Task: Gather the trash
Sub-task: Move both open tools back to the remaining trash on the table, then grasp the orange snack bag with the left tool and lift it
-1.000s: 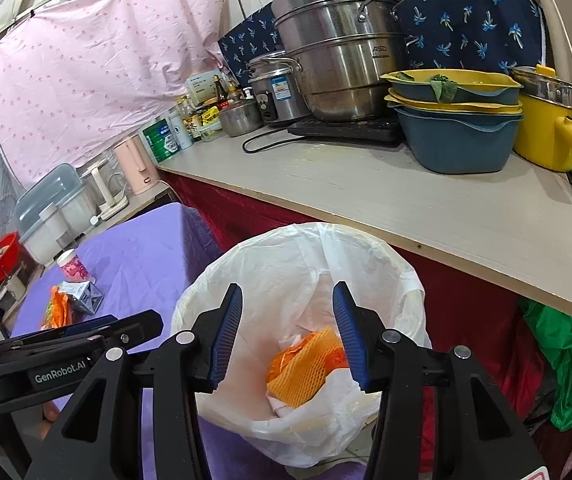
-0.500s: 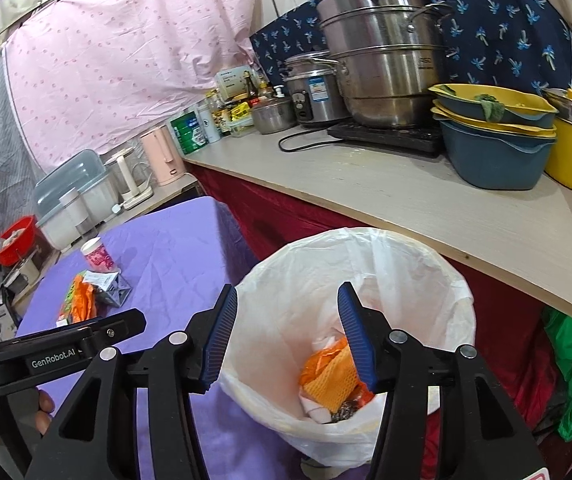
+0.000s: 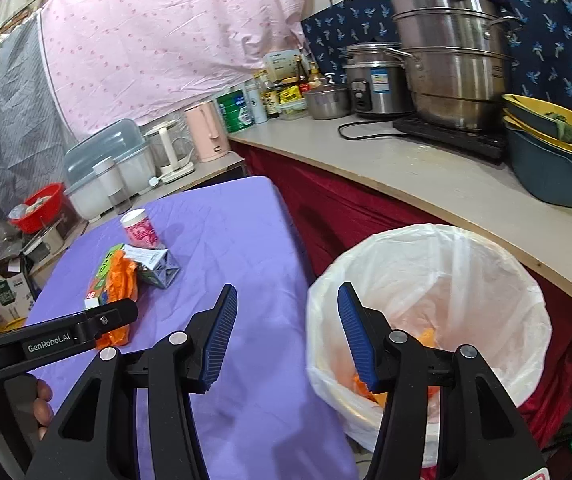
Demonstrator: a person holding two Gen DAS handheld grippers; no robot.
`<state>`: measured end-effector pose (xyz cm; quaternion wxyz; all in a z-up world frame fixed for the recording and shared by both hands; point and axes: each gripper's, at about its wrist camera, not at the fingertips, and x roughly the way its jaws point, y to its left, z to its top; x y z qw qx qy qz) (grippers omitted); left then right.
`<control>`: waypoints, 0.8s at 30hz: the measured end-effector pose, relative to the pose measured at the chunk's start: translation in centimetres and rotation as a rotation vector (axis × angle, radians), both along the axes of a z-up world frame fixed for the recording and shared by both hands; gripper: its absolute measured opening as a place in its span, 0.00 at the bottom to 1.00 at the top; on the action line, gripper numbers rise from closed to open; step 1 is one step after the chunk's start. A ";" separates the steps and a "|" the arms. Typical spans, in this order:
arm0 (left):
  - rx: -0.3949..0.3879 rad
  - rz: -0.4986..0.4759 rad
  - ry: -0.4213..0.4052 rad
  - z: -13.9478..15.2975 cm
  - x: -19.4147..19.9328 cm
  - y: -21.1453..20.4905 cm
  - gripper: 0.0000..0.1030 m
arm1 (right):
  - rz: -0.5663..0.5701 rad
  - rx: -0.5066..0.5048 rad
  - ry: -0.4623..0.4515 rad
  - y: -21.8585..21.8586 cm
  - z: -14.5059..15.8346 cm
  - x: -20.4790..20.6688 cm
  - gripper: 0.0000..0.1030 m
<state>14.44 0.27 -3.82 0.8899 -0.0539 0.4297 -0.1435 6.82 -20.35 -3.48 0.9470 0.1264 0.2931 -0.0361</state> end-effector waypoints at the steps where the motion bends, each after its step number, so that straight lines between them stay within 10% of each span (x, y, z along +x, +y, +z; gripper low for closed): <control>1: 0.000 0.012 0.002 -0.1 0.2 0.6 0.73 | 0.006 -0.001 0.001 0.2 0.0 0.1 0.50; 24: -0.007 0.215 0.119 -5.9 6.7 9.4 0.84 | 0.132 0.001 0.075 6.5 -2.6 7.0 0.50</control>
